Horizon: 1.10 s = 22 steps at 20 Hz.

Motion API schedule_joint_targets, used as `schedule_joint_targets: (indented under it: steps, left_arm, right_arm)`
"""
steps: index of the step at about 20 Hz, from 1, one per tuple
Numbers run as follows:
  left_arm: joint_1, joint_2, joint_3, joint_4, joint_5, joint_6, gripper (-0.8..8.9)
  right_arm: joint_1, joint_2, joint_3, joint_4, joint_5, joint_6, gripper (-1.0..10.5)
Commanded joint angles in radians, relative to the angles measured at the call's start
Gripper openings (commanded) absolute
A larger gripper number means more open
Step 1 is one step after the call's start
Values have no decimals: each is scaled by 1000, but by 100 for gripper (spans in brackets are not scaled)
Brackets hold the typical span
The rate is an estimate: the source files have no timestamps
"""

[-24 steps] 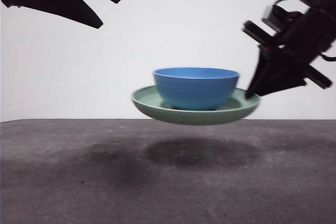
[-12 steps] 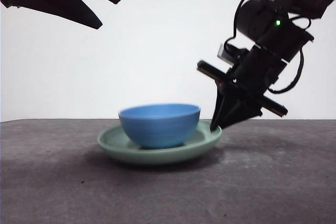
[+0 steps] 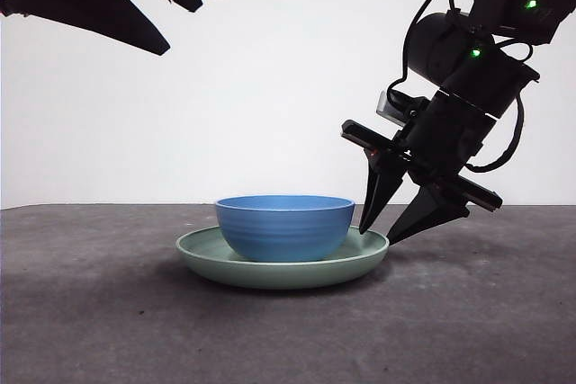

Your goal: Pick up the blue bowl, put it on the green plate, put it on desk

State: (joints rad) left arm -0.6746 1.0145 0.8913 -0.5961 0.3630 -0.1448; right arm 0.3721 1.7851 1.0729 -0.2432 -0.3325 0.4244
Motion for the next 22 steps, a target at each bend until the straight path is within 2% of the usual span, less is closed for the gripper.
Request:
schedule_joint_targets:
  steps: [1, 4, 11, 18, 22]
  left_arm:
    - [-7, 5, 10, -3, 3, -2, 223]
    - [-7, 5, 10, -17, 2, -2, 223]
    - [-7, 5, 10, -10, 1, -2, 223]
    - [-7, 5, 10, -9, 1, -1, 223]
    - [-7, 5, 10, -9, 1, 1, 223]
  right_arm:
    - [2, 9, 23, 2, 8, 8, 198]
    - [-10, -25, 23, -21, 20, -1, 239]
    - [-28, -291, 23, -178, 25, -151, 239]
    - [15, -624, 5, -488, -19, -328, 239]
    - [27, -789, -99, -521, -79, -346, 238]
